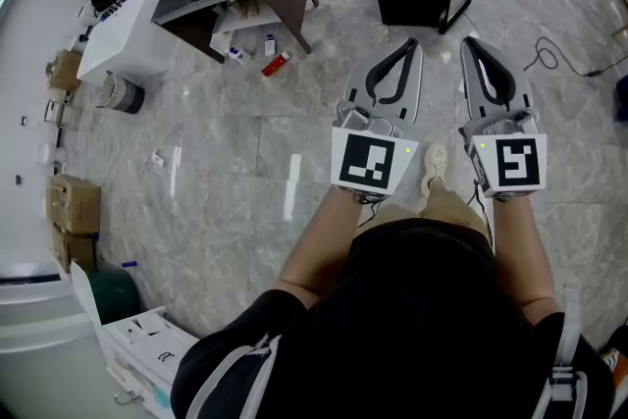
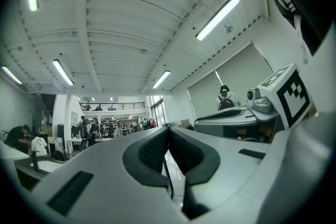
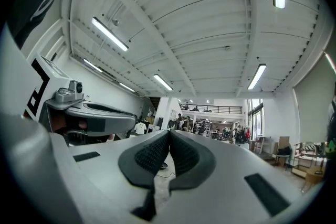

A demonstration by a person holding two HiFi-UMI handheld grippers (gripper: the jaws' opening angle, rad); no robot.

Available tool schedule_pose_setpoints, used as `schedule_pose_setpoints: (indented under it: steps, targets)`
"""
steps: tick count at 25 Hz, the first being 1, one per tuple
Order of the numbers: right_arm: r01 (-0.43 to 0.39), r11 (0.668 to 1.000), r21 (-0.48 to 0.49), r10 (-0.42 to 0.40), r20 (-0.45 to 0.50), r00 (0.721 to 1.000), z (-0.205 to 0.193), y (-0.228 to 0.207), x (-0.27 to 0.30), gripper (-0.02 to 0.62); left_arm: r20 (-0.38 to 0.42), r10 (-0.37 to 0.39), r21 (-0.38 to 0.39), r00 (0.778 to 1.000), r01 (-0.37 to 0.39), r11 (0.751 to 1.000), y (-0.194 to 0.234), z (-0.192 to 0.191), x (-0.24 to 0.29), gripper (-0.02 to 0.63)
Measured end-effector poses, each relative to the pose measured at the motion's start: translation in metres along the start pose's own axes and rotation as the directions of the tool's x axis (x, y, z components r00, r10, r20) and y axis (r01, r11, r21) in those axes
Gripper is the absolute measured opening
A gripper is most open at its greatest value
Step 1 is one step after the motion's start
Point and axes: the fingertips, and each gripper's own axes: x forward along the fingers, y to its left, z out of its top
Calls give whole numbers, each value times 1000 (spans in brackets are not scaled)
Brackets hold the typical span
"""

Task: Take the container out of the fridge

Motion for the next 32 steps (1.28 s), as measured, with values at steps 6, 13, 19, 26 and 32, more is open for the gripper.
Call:
schedule_pose_setpoints:
  steps: [6,13,19,26,32]
  targets:
    - [-13,1000,20,12,5,1000,-20,-65,76,35,-23,16,6,1000,-16,1000,31,-25,91,23]
    - [-52,999,-1,52,-37,998,-50,-134,174,35,-39,39,-6,998,-39,999,79,-54,198,23]
    - [-79,996,-31,77,-59,995,-73,-176,221,35,-67,41,-31,997,-43,999,101,-75,262,23]
    - [-80,997,25,82,-96,992,-110,-229,272,35,-95,37,-55,995,-42,998,112,-104,333,23]
    - [-97,995,33,100,-83,992,-115,-243,291,35,-74,57,-49,996,-61,997,120,-110,358,23]
